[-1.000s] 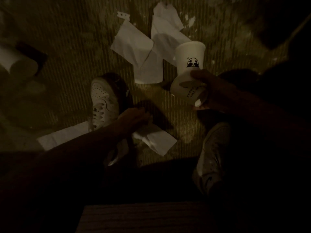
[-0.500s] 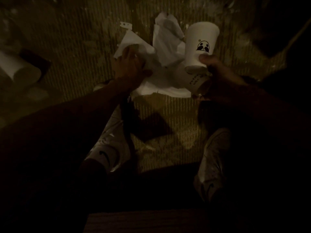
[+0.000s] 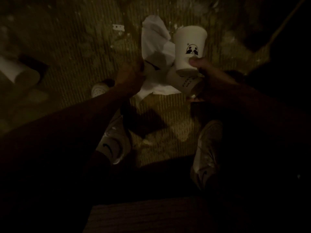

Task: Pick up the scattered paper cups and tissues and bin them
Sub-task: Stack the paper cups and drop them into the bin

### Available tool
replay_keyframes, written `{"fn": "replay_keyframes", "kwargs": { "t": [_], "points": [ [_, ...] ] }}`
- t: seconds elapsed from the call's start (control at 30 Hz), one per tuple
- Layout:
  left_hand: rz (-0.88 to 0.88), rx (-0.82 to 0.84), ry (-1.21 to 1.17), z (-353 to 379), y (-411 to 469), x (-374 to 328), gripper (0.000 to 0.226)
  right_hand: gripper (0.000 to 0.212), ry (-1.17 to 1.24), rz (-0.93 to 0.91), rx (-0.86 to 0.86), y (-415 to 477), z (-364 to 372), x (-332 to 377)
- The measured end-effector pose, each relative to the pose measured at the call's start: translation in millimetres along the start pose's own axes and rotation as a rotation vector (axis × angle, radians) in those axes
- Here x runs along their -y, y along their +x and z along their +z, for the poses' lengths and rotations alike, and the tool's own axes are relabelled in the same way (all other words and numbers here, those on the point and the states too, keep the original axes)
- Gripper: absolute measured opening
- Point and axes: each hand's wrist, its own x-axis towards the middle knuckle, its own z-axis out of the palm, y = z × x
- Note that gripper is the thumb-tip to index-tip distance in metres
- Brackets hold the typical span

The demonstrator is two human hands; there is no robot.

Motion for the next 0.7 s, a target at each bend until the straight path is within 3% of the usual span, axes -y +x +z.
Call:
{"fn": "replay_keyframes", "kwargs": {
  "t": [0.23,0.33,0.47,0.6,0.7],
  "points": [
    [0.085,0.052,-0.375,-130.6,-100.3,-72.5,0.029,0.062,-0.007,-0.142,-0.021,-128.1,36.1,42.6],
    [0.074,-0.13,-0.518,-180.2,-149.7,-106.8,0.006,0.057,0.055,-0.246,0.038,-191.8,51.5,61.8],
    [0.025,-0.213,-0.854,-239.4,-229.2,-163.2,0.01,0.062,0.182,-0.422,0.136,-293.3,57.0,70.5],
    [0.099,-0.171,-0.992,-247.3,-290.5,-229.2,0.022,0.063,0.276,-0.561,0.138,-372.2,33.1,43.6],
    [0.197,-0.116,-0.966,-220.8,-321.0,-287.3,0.012,0.065,0.376,-0.606,0.069,-416.1,-8.0,2.4]
  ]
}}
